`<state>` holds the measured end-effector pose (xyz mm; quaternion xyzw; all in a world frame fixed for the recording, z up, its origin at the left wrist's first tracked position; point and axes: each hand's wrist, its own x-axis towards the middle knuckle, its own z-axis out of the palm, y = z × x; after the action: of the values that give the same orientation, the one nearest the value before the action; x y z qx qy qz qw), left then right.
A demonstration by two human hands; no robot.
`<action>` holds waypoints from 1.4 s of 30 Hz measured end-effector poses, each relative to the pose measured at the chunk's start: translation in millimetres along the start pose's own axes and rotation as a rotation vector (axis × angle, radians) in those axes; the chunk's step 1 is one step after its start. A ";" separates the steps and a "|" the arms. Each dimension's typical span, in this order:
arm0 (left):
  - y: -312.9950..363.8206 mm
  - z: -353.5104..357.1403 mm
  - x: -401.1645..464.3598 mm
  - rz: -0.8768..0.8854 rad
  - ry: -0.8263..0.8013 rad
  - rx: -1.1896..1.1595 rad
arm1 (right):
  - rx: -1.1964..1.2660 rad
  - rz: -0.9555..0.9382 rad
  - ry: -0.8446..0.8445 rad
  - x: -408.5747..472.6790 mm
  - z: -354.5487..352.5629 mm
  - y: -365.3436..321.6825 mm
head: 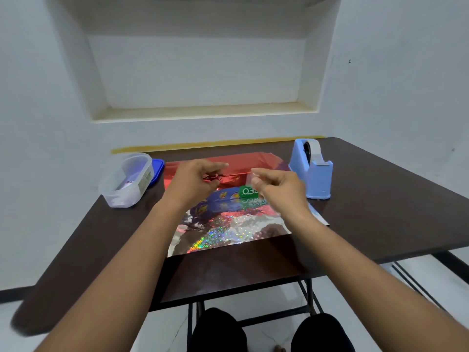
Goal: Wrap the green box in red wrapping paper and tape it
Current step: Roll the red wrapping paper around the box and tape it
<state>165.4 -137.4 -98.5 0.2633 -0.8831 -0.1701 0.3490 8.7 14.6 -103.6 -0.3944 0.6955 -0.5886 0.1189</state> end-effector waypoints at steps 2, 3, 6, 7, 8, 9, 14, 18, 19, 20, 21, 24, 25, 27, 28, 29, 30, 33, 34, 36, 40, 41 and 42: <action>-1.0 -1.1 -2.3 -0.012 0.001 -0.029 | -0.038 0.012 -0.052 2.7 18.1 1.4; -2.2 -1.9 -3.3 -0.019 0.001 -0.048 | -0.057 0.015 -0.069 3.6 26.5 1.7; -7.6 -1.7 -3.8 -0.019 0.007 -0.082 | -0.126 -0.006 -0.047 6.5 44.1 4.2; -8.8 -1.0 -3.8 -0.015 0.012 -0.092 | -0.154 -0.017 -0.047 7.0 47.8 4.3; -10.5 -0.4 -3.8 -0.016 0.016 -0.103 | -0.180 -0.020 -0.047 8.2 51.1 4.3; -10.8 0.6 -3.8 -0.016 0.020 -0.118 | -0.205 -0.017 -0.043 9.7 53.3 4.6; -13.8 3.6 -2.3 -0.007 0.034 -0.128 | -0.303 0.033 -0.039 20.8 66.2 8.7; -14.7 3.7 -1.7 0.007 0.045 -0.120 | -0.411 0.034 0.029 22.2 73.0 10.5; -15.2 3.8 -1.5 0.010 0.049 -0.120 | -0.433 0.031 0.042 21.7 74.4 9.8; -15.1 3.6 -1.4 0.010 0.051 -0.123 | -0.457 0.030 0.055 21.0 74.9 8.4; -14.9 3.8 -1.6 0.010 0.050 -0.124 | -0.487 0.034 0.069 20.0 74.4 6.4; -14.5 3.5 -2.1 0.005 0.050 -0.133 | -0.633 0.024 0.102 18.3 69.0 4.7; -14.6 3.4 -2.4 0.005 0.053 -0.138 | -0.685 0.006 0.097 17.8 67.2 5.7; -15.0 3.0 -2.6 0.003 0.057 -0.138 | -0.737 -0.049 0.083 17.9 64.5 6.4; -15.1 2.7 -2.5 -0.001 0.056 -0.132 | -0.737 -0.080 0.085 18.7 63.8 5.2; -14.9 2.5 -2.5 -0.001 0.055 -0.125 | -0.730 -0.106 0.096 20.0 63.4 3.0; -15.0 2.0 -2.2 0.000 0.054 -0.121 | -0.720 -0.124 0.111 21.7 63.5 0.2; -15.8 1.6 -1.2 -0.006 0.051 -0.128 | -0.701 -0.137 0.120 23.6 64.7 -0.2; -16.2 2.0 -1.1 -0.011 0.052 -0.134 | -0.707 -0.139 0.111 22.6 65.0 3.0; -17.0 2.6 -0.8 -0.014 0.054 -0.134 | -0.733 -0.158 0.079 21.2 65.0 8.7; -17.8 3.2 -0.3 0.000 0.060 -0.133 | -0.730 -0.194 0.101 29.8 60.4 1.9; -18.1 3.2 -0.5 -0.001 0.060 -0.131 | -0.716 -0.202 0.114 31.0 59.5 0.5; -18.5 2.8 -0.6 -0.004 0.058 -0.131 | -0.707 -0.205 0.119 30.6 59.1 0.7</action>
<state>170.2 -151.6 -109.7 0.2464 -0.8591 -0.2204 0.3907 25.4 -49.3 -111.6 -0.4439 0.8184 -0.3428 -0.1250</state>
